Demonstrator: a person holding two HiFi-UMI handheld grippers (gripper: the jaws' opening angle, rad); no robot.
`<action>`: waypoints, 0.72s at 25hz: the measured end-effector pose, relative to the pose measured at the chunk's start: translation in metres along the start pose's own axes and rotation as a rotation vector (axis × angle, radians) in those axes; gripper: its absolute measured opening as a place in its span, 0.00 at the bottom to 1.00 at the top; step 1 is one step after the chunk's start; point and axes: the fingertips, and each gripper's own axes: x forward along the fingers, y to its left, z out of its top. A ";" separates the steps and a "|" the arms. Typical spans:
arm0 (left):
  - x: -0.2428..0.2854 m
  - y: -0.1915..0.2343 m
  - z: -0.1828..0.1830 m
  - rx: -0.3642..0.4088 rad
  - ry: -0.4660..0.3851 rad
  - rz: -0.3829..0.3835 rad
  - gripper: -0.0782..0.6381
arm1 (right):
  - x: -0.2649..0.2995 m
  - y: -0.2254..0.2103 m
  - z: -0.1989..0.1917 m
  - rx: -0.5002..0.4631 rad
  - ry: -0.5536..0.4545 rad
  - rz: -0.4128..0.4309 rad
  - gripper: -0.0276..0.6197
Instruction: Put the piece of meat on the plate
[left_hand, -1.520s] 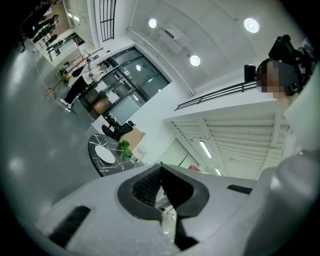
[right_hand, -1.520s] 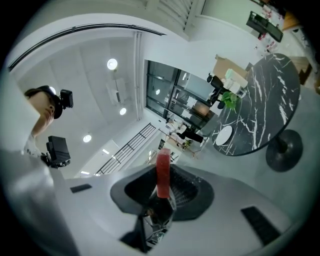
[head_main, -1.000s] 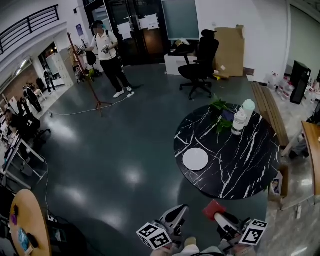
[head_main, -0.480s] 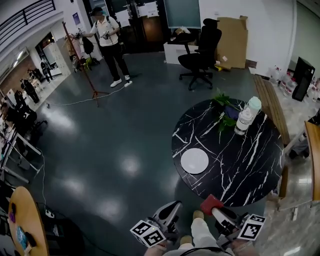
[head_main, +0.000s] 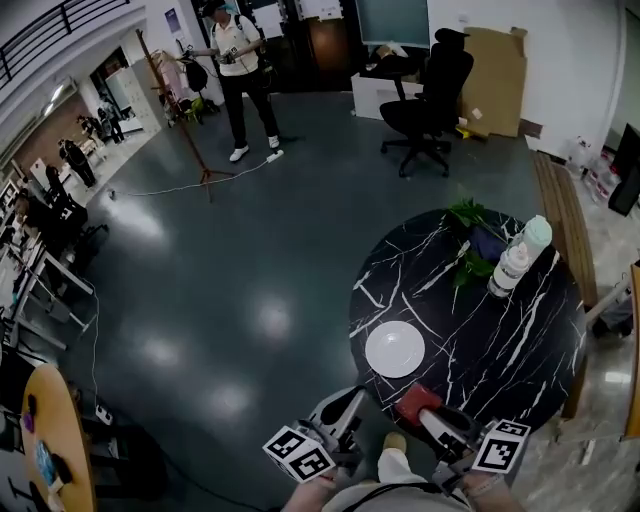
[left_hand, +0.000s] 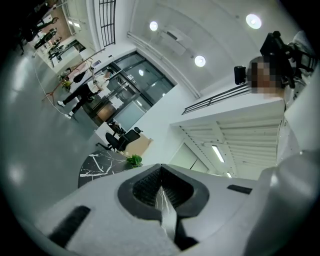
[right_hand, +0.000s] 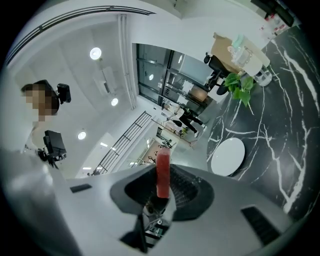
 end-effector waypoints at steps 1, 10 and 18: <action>0.006 0.003 -0.001 0.004 0.005 -0.001 0.12 | 0.002 -0.006 0.004 0.002 0.006 -0.002 0.17; 0.036 0.030 0.006 0.005 -0.005 0.083 0.12 | 0.025 -0.054 0.027 0.006 0.102 -0.037 0.17; 0.047 0.068 -0.015 0.025 0.056 0.157 0.12 | 0.049 -0.099 0.022 0.041 0.206 -0.104 0.17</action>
